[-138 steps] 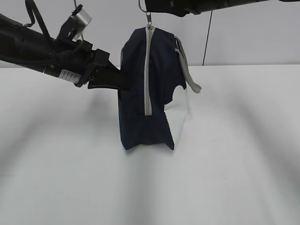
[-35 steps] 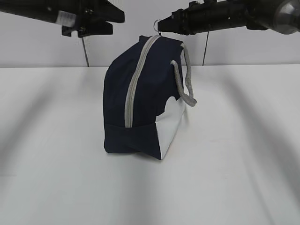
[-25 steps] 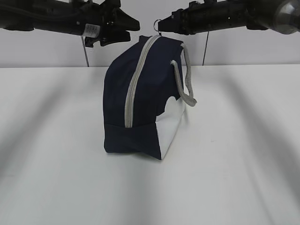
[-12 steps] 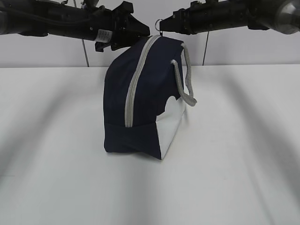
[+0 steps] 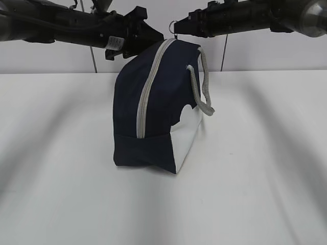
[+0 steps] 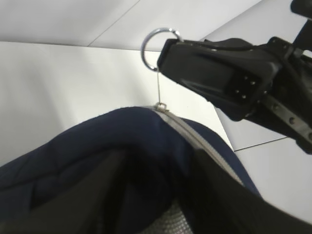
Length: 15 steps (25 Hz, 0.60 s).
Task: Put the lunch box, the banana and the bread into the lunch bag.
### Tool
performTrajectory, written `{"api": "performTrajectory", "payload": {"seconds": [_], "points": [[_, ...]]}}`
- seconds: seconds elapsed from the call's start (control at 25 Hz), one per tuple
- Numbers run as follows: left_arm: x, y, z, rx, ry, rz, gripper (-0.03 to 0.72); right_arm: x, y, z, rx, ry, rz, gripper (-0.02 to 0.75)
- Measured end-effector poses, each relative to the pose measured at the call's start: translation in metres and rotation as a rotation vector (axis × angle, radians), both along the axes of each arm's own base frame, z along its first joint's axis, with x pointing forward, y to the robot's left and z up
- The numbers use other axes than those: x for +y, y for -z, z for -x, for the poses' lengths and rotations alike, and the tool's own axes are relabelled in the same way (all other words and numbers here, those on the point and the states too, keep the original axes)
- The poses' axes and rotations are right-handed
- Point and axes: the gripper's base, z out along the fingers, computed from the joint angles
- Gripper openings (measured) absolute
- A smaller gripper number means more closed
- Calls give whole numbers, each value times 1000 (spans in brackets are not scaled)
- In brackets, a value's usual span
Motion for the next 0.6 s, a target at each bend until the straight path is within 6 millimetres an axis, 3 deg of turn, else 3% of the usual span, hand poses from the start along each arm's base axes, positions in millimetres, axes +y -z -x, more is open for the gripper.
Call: {"api": "performTrajectory", "payload": {"seconds": [0.2, 0.44, 0.6], "points": [[-2, 4, 0, 8, 7, -4, 283, 0, 0, 0, -1, 3, 0, -16], [-7, 4, 2, 3, 11, -13, 35, -2, 0, 0, -1, 5, 0, -16], [-7, 5, 1, 2, 10, -15, 15, -2, 0, -1, 3, 14, -4, -16]]}}
